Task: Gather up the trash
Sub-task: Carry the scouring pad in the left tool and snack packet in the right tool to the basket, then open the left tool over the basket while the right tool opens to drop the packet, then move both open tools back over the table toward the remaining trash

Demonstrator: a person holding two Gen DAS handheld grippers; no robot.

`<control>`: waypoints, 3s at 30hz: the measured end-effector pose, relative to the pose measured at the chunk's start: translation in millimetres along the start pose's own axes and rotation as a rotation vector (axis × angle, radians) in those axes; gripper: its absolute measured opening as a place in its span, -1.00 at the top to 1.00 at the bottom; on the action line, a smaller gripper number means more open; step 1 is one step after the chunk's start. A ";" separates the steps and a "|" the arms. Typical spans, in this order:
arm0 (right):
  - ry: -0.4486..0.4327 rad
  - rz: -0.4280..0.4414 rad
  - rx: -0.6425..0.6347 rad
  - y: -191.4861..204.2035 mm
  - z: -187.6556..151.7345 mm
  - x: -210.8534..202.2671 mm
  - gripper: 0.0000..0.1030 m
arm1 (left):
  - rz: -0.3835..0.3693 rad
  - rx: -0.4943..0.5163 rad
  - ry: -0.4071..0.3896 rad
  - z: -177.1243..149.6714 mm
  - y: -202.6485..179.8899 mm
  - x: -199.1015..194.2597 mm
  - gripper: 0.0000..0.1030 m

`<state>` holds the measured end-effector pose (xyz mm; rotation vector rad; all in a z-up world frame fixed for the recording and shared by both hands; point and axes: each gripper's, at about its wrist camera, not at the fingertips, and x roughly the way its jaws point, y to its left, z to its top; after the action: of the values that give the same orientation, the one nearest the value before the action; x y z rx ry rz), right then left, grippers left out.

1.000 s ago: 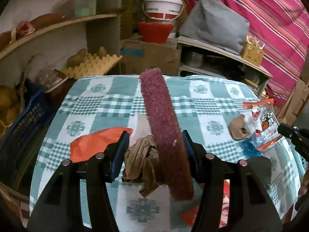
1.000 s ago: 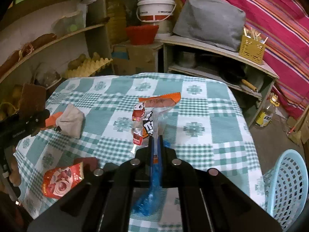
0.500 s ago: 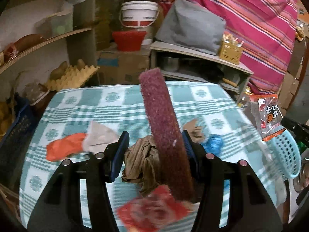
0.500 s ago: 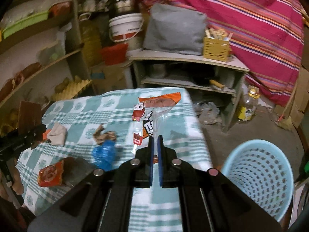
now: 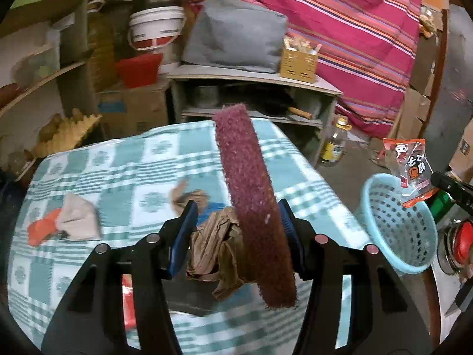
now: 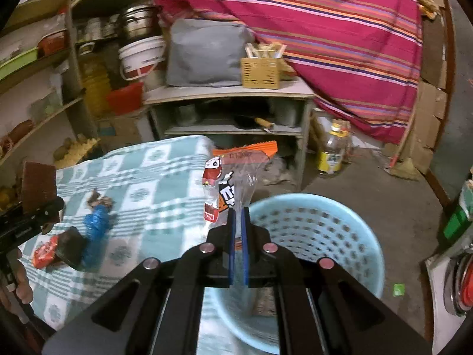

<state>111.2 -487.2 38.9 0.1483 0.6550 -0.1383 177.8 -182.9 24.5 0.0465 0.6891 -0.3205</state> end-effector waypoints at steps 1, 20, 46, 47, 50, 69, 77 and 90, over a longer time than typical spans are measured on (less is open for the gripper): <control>0.004 -0.010 0.007 -9.5 -1.7 -2.2 0.92 | -0.008 0.007 -0.001 -0.2 -7.3 1.5 -0.05; 0.069 -0.159 0.099 -124.5 -31.7 -18.9 0.92 | -0.228 0.188 0.029 -16.7 -181.3 63.3 -0.06; 0.089 -0.145 0.118 -121.4 -35.7 3.7 0.92 | -0.175 0.180 -0.093 16.3 -172.5 42.6 -0.78; 0.093 -0.141 0.120 -120.4 -36.9 6.2 0.92 | -0.162 0.169 -0.095 17.4 -163.4 40.5 -0.79; 0.103 -0.142 0.109 -112.2 -38.3 12.0 0.92 | -0.140 0.133 -0.093 20.8 -137.3 35.5 -0.80; 0.104 -0.195 0.057 -43.3 -41.1 21.9 -0.47 | 0.017 0.017 -0.083 -5.5 9.3 -1.4 -0.89; 0.070 -0.141 0.040 21.0 -39.5 20.7 -0.56 | 0.097 -0.015 -0.043 -28.8 89.1 -12.2 -0.89; 0.109 -0.065 -0.057 128.4 -59.0 42.1 -0.63 | 0.067 -0.095 0.087 -91.6 160.6 2.8 -0.89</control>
<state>131.6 -354.1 -21.2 0.0798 0.7721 -0.1752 172.4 -17.6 -58.2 -0.0070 0.7868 -0.2215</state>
